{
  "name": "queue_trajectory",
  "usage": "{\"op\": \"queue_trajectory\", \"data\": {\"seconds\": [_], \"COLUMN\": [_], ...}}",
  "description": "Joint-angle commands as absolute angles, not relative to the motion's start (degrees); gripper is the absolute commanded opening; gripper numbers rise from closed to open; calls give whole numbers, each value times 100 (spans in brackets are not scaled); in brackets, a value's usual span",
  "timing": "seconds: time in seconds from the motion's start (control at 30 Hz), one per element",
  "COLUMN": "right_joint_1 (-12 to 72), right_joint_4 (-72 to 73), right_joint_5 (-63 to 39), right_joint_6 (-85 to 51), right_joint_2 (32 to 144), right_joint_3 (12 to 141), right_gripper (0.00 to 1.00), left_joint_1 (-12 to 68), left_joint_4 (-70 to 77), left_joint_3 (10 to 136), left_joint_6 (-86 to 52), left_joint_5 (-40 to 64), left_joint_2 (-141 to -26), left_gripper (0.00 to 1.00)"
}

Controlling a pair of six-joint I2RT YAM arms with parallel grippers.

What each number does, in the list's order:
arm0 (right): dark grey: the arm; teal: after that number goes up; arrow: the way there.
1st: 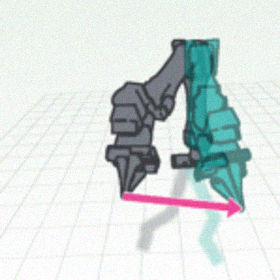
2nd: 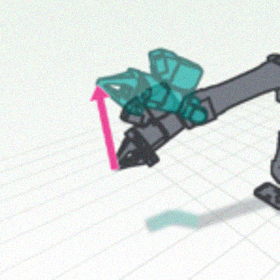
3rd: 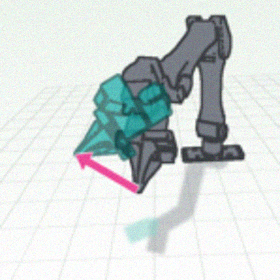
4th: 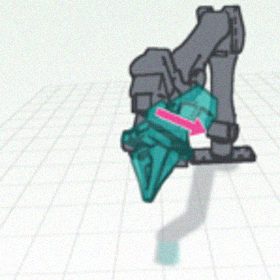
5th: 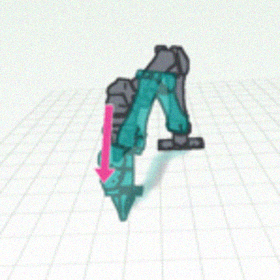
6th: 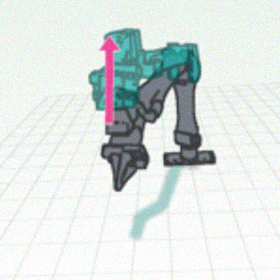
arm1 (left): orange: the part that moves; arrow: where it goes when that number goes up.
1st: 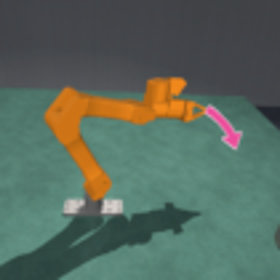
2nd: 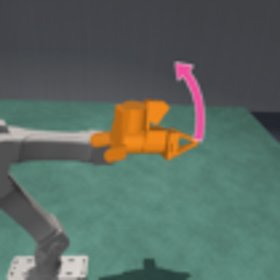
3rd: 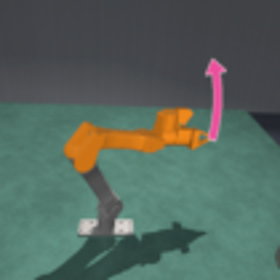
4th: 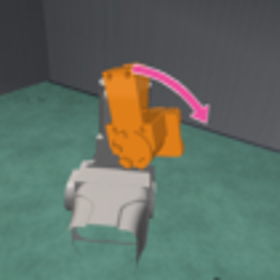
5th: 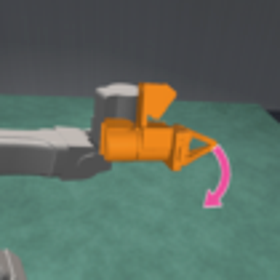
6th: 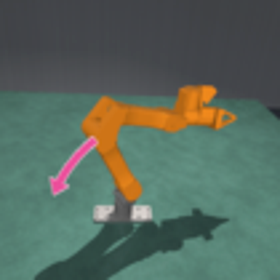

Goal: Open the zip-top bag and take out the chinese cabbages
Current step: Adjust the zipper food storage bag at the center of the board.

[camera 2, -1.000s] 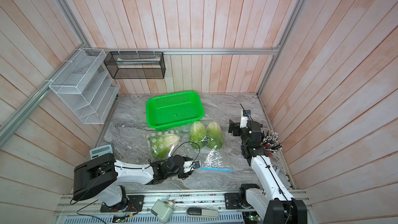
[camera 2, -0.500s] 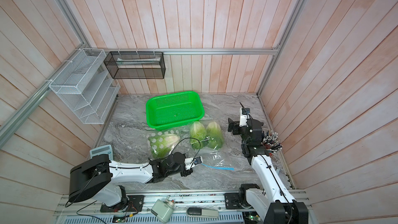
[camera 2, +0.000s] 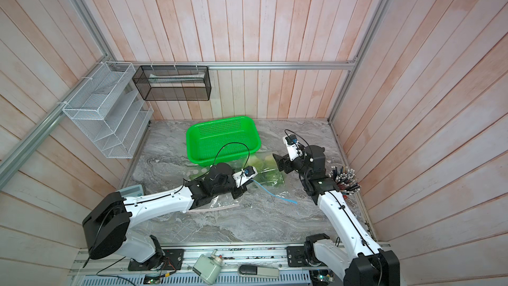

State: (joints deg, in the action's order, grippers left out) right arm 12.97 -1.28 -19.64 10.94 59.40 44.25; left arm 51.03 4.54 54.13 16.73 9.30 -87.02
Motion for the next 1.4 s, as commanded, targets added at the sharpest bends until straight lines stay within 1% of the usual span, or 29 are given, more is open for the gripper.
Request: {"op": "queue_trajectory", "data": {"seconds": [0.0,0.07,0.27,0.43,0.6,0.83,0.93,1.03,1.23,1.3,1.37], "right_joint_1": [1543,1660,1739,1840,2387,2466,2455,2466,2462,2461,2464], "right_joint_4": [-807,-1016,-1193,-1360,-1835,-1833,-1832,-1847,-1759,-1668,-1587], "right_joint_5": [-2490,-2627,-2811,-3151,-2642,-2446,-2416,-2539,-2517,-2479,-2507], "right_joint_6": [1607,1717,1860,1862,2226,2377,2430,2426,2461,2461,2427], "right_joint_2": [6019,6038,5988,6046,6369,6581,6659,6745,6860,6851,6839], "right_joint_3": [4817,4948,5113,5374,5520,5511,5529,5544,5488,5479,5451], "right_gripper": [80,76,60,58,59,59,56,52,34,27,24], "left_joint_1": [4957,4835,4544,4371,4245,4166,4162,4149,4133,4127,4122], "left_joint_4": [-57,-129,-538,-794,-995,-1099,-1110,-989,-732,-633,-492], "left_joint_3": [5836,6026,6672,7053,7405,7507,7443,7325,7200,7118,7008], "left_joint_6": [1666,1696,2026,2291,2505,2736,2809,2761,2707,2707,2681], "left_joint_5": [1453,1525,1925,1994,2135,2275,2303,2303,2534,2575,2541], "left_joint_2": [-8831,-8896,-9196,-9436,-9589,-9550,-9505,-9421,-9254,-9204,-9140], "left_gripper": [1,1,1,1,1,1,0,0,0,0,0]}}
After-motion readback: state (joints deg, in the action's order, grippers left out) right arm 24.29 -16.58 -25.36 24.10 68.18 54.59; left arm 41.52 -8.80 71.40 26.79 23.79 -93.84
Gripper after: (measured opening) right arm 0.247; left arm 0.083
